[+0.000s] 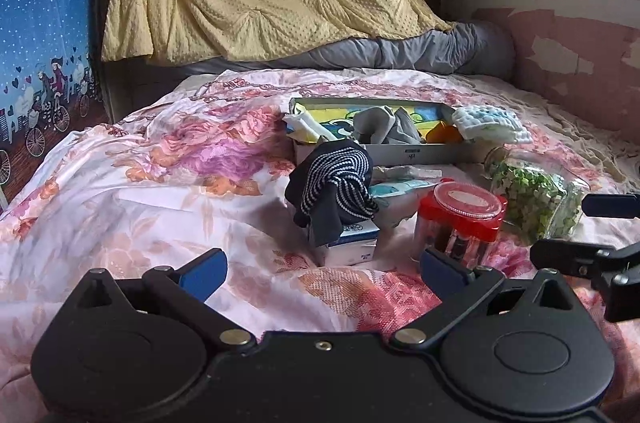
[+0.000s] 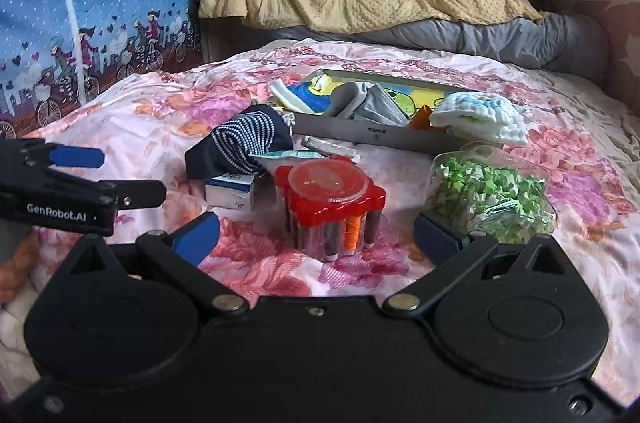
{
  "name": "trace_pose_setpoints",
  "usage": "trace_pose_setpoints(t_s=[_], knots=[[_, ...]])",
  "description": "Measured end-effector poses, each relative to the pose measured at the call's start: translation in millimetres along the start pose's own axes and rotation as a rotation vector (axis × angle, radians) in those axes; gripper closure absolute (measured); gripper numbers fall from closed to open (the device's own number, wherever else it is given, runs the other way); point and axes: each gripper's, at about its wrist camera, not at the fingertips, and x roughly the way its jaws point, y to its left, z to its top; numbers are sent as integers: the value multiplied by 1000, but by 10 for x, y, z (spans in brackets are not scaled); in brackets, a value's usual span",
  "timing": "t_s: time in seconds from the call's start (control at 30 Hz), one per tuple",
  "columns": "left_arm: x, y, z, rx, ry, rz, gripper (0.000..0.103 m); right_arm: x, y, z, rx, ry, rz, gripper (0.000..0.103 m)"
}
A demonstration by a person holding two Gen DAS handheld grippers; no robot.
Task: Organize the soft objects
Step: 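Withdraw both open tools from the tray back toward the pile, then close the left tool on the navy striped sock while the right tool reaches the white fuzzy cloth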
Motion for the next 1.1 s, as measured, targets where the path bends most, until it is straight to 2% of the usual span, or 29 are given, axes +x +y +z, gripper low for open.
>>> trace_pose_setpoints(t_s=[0.4, 0.63, 0.83, 1.1], knots=[[92, 35, 31, 3, -18, -28, 1, 62, 70, -65, -45, 5, 31, 0], [306, 120, 102, 3, 4, -48, 1, 145, 109, -89, -78, 19, 43, 0], [481, 281, 193, -64, 8, -108, 1, 261, 96, -63, -83, 21, 34, 0], [757, 447, 311, -183, 44, -177, 1, 521, 54, 163, -101, 22, 24, 0]])
